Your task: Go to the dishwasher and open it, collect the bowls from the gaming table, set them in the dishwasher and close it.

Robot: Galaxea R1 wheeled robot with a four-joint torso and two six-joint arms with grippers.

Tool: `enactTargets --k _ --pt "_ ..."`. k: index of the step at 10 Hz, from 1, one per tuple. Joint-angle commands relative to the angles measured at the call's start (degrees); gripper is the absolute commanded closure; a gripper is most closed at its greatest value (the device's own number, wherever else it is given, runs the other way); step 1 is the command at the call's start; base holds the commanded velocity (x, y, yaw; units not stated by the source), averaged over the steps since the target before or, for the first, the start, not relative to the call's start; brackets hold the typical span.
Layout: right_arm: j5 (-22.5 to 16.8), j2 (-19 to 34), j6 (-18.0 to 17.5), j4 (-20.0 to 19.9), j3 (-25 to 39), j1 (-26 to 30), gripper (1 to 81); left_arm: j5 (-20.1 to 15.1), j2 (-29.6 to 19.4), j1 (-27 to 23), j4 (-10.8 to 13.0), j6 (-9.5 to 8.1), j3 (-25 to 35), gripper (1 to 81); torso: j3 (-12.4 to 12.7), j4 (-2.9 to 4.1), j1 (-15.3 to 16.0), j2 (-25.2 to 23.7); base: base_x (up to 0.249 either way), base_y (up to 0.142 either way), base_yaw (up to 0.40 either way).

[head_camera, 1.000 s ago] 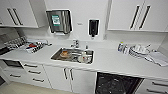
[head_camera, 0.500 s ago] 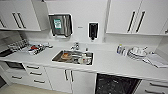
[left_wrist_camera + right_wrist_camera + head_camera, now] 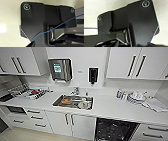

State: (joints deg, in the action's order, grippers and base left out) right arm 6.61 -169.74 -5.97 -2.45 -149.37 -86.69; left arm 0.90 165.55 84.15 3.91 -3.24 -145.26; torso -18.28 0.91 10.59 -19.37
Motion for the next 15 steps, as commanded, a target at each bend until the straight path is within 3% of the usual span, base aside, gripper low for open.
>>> enactTargets --k 1,2,3,5,6,10,15 --pt "-3.0 0.3 0.1 0.3 0.2 1.7 1.0 -3.5 -0.6 -1.8 0.7 0.08 0.2 1.0 5.6 0.00 -3.7 5.7 0.000 0.000 0.000" --pt "-3.0 0.3 0.1 0.3 0.2 1.7 1.0 -3.5 -0.6 -1.8 0.7 0.08 0.2 1.0 6.2 0.00 -4.6 7.2 0.000 0.000 0.000" --pt "-3.0 0.3 0.1 0.3 0.2 1.7 1.0 -3.5 -0.7 -1.8 0.7 0.08 0.2 1.0 7.5 0.00 -1.9 2.9 0.000 0.000 0.000" --pt "-3.0 0.3 0.1 0.3 0.2 1.7 1.0 -3.5 -0.5 -1.8 0.7 0.08 0.2 1.0 10.6 0.00 -3.2 4.9 0.000 0.000 0.000" --pt "-3.0 0.3 0.1 0.3 0.2 1.7 1.0 -3.5 -0.4 -1.8 0.7 0.08 0.2 1.0 7.7 0.00 -3.5 5.4 0.000 0.000 0.000" --pt "-2.9 0.3 0.1 0.3 0.1 1.7 1.0 -4.1 0.1 -1.8 0.6 0.08 0.2 1.0 10.3 0.00 -3.8 5.7 0.000 0.000 0.000" --pt "-3.0 0.2 0.1 0.3 0.1 1.6 1.0 -4.2 0.3 -1.8 0.4 -0.01 0.2 1.0 10.1 0.00 -3.8 5.7 0.000 0.000 0.000"
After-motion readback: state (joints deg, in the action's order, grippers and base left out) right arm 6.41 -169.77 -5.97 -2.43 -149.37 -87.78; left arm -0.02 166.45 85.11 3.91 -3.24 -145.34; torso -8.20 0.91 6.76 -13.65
